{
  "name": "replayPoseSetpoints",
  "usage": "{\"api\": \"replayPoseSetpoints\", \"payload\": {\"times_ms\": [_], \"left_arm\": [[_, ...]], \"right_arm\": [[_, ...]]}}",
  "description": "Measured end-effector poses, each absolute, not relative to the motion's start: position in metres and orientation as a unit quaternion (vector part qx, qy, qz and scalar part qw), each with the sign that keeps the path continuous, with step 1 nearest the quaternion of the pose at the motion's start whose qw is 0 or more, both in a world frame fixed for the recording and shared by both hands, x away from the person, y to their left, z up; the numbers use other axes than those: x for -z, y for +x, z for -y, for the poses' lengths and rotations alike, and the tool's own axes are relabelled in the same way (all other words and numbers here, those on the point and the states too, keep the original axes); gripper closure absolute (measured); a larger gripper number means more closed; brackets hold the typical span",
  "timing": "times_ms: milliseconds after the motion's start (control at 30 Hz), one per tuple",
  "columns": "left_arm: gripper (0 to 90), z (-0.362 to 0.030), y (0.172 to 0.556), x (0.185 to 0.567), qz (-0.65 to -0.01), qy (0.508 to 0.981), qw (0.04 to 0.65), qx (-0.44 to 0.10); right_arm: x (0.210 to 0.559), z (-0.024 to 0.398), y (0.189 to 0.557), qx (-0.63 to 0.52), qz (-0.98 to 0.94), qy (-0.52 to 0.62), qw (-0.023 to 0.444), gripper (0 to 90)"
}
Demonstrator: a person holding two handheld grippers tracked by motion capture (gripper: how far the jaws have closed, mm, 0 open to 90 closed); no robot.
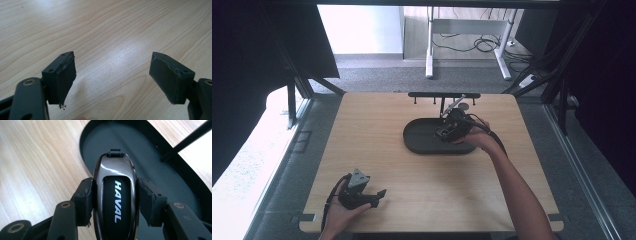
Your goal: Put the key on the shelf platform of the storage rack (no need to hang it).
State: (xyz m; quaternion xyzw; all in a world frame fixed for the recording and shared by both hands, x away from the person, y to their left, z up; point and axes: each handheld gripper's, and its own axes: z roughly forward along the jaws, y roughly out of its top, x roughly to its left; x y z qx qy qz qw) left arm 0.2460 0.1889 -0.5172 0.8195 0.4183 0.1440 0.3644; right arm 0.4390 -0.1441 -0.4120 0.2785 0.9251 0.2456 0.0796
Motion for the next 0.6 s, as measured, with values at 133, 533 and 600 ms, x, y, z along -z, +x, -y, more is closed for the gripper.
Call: {"api": "replayPoseSetpoints", "payload": {"times_ms": [133,533,600], "left_arm": [[21.5,-0.189,0.246,0.517,-0.420,0.819,0.364,-0.144],[21.5,-0.189,0.246,0.518,-0.420,0.818,0.365,-0.144],[21.5,-0.189,0.246,0.518,-0.420,0.818,0.365,-0.144]], "right_arm": [[0.417,0.146,0.445,-0.244,-0.924,0.282,0.079,49.1],[0.437,0.142,0.460,-0.229,-0.927,0.287,0.081,49.0],[0.441,0.141,0.462,-0.224,-0.928,0.285,0.081,49.0]]}}
